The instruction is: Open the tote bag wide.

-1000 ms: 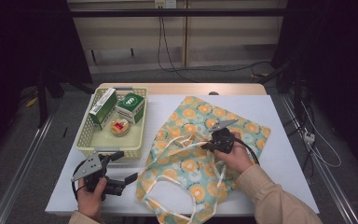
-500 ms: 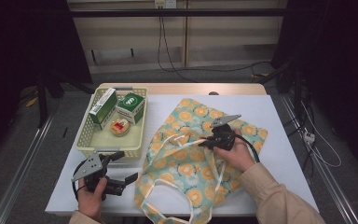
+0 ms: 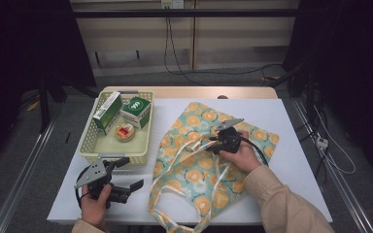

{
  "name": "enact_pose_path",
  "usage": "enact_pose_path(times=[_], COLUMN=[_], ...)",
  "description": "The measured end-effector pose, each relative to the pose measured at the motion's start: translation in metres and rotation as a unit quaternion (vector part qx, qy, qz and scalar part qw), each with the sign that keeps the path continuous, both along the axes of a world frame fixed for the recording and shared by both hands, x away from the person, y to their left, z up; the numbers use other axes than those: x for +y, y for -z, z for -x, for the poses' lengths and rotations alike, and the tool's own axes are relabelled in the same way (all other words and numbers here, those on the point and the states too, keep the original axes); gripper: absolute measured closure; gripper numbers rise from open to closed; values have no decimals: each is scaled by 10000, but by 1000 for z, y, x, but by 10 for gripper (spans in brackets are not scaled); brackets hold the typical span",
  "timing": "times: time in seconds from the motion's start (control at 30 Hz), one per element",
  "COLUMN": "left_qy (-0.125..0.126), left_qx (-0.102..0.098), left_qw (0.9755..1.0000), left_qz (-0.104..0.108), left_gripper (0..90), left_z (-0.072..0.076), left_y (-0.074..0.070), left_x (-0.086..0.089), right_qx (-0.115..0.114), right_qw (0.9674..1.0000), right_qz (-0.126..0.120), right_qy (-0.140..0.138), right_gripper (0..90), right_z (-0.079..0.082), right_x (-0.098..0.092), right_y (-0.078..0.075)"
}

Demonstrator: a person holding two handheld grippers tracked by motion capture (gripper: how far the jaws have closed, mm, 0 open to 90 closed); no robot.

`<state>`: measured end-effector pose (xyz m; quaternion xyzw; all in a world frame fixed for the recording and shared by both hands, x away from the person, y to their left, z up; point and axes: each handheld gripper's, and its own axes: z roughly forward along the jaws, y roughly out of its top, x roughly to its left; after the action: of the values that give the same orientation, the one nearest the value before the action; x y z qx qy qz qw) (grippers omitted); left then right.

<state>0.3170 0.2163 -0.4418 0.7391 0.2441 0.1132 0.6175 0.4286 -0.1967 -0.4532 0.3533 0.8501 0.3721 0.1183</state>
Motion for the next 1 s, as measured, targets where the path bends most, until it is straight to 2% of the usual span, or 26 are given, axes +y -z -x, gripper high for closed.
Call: enact_pose_path(times=[0.1,0.17,0.27,0.4,0.5,0.53,0.63,0.77,0.83,0.93,1.0], left_qy=[20,18,45,58,86,102,190,336,348,429,522], left_qx=[-8,-15,-24,11,11,16,50,109,151,214,133], left_qw=[10000,10000,10000,10000,9999,9999,9997,9993,9993,9987,9979], left_qz=[-9,-27,-53,-62,-80,-94,-137,-96,-67,-172,-349], left_gripper=[38,38,38,35,35,35,36,36,35,42,83], left_z=[0,0,0,1,1,2,3,6,7,9,11], left_y=[-1,-2,-3,-4,-10,-11,-18,-30,-36,-45,-49], left_x=[-1,-2,-4,-5,-9,-11,-19,-35,-44,-63,-73], right_qx=[20,-24,-65,-55,34,23,100,114,65,7,-18], right_qw=[9998,9993,9996,9998,9997,9995,9993,9999,9999,9999,9999], right_qz=[156,292,240,171,216,315,353,124,111,127,116], right_qy=[-127,-214,-145,-87,-73,-88,-66,-8,41,73,99], right_gripper=[409,402,502,729,835,866,892,897,897,897,897], right_z=[4,6,6,2,-1,-3,-6,-11,-13,-15,-15], right_x=[8,13,15,14,15,16,17,13,11,9,8], right_y=[3,5,5,5,3,2,-3,-16,-24,-34,-37])
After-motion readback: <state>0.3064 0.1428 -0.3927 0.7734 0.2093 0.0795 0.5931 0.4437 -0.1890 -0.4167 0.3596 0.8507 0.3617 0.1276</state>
